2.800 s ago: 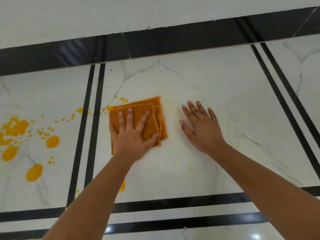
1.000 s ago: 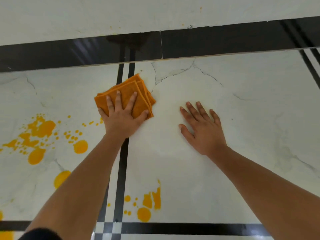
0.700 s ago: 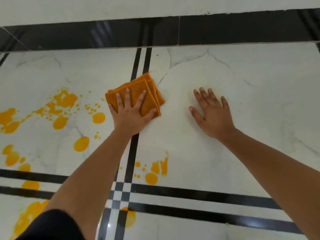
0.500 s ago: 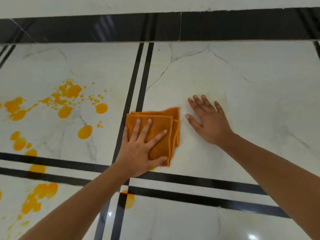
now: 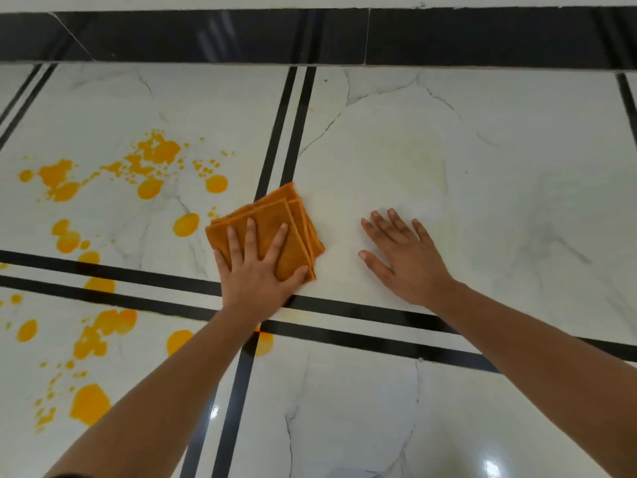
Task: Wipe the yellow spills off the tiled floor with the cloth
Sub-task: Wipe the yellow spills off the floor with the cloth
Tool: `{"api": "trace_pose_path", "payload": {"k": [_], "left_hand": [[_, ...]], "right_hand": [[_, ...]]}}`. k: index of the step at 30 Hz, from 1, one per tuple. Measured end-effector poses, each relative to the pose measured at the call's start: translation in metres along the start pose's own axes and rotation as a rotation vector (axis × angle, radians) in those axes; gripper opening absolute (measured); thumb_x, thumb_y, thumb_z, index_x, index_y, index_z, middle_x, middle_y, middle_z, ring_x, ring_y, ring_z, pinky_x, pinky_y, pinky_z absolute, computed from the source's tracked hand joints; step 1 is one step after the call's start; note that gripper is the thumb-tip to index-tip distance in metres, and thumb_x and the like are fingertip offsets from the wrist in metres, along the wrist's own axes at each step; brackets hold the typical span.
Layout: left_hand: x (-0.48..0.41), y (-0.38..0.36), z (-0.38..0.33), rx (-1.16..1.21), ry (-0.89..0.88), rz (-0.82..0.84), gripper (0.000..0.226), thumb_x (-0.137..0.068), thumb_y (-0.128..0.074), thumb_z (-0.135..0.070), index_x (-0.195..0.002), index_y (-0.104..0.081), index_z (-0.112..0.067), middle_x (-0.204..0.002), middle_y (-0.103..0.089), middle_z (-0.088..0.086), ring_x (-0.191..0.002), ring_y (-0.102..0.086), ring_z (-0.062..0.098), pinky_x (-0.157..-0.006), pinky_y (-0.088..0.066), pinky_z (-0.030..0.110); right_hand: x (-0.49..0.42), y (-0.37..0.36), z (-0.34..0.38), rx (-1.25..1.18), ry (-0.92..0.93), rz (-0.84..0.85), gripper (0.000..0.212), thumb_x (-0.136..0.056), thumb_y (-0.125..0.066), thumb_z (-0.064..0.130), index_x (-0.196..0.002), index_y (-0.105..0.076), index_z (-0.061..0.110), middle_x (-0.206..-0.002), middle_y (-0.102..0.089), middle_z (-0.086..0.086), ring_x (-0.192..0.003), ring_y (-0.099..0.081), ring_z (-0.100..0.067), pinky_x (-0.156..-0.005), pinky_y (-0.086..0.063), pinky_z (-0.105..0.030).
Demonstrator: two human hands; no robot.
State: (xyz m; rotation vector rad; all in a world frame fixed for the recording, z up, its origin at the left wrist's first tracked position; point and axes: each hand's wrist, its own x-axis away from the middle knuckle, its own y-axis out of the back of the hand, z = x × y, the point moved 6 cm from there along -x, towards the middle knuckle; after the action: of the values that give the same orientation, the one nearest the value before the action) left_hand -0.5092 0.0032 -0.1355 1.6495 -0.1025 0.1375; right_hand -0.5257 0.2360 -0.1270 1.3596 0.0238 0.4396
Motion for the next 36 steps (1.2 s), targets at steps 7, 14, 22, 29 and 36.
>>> {"api": "trace_pose_path", "payload": {"k": [7,14,22,29,36], "left_hand": [[0.036,-0.01,-0.012,-0.019,-0.285,0.009,0.081,-0.074,-0.012,-0.084,-0.145,-0.004,-0.046,-0.157,-0.004,0.008,-0.141,-0.002,0.04,-0.107,-0.015,0.067],[0.05,-0.015,-0.063,-0.024,-0.355,0.078,0.08,-0.07,-0.005,-0.086,-0.139,0.017,-0.052,-0.154,0.019,0.001,-0.139,0.019,0.036,-0.109,0.0,0.064],[0.034,-0.015,-0.125,-0.043,-0.396,0.102,0.08,-0.07,-0.006,-0.084,-0.136,0.024,-0.051,-0.153,0.025,0.001,-0.139,0.021,0.038,-0.108,0.009,0.062],[-0.073,-0.007,-0.165,0.052,-0.118,0.076,0.079,-0.074,-0.015,-0.082,-0.14,0.014,-0.05,-0.156,0.018,0.004,-0.139,0.019,0.039,-0.106,0.01,0.064],[-0.111,-0.004,-0.202,-0.023,-0.289,0.076,0.077,-0.072,-0.021,-0.084,-0.138,0.008,-0.057,-0.157,0.011,0.0,-0.141,0.013,0.036,-0.108,0.003,0.065]], "right_hand": [[0.016,-0.003,0.003,0.031,-0.01,-0.012,0.081,-0.075,0.011,0.062,-0.148,0.001,0.029,-0.158,0.002,0.006,-0.144,0.008,-0.013,-0.112,0.01,-0.033],[0.038,0.007,-0.031,0.037,-0.111,-0.016,0.084,-0.073,0.012,0.063,-0.149,0.0,0.027,-0.158,0.0,0.005,-0.144,0.006,-0.013,-0.113,0.006,-0.032],[0.067,0.007,-0.087,0.085,-0.243,-0.047,0.083,-0.075,0.013,0.061,-0.149,0.002,0.023,-0.158,0.0,0.002,-0.144,0.006,-0.014,-0.112,0.009,-0.032],[0.052,0.019,-0.139,-0.055,-0.404,-0.195,0.069,-0.087,-0.007,0.055,-0.149,-0.008,0.024,-0.158,-0.006,0.002,-0.145,0.002,-0.016,-0.115,0.003,-0.036],[0.043,0.029,-0.164,-0.134,-0.446,-0.272,0.077,-0.082,0.002,0.059,-0.149,-0.013,0.025,-0.157,-0.011,0.001,-0.145,-0.002,-0.017,-0.115,0.001,-0.037]]}}
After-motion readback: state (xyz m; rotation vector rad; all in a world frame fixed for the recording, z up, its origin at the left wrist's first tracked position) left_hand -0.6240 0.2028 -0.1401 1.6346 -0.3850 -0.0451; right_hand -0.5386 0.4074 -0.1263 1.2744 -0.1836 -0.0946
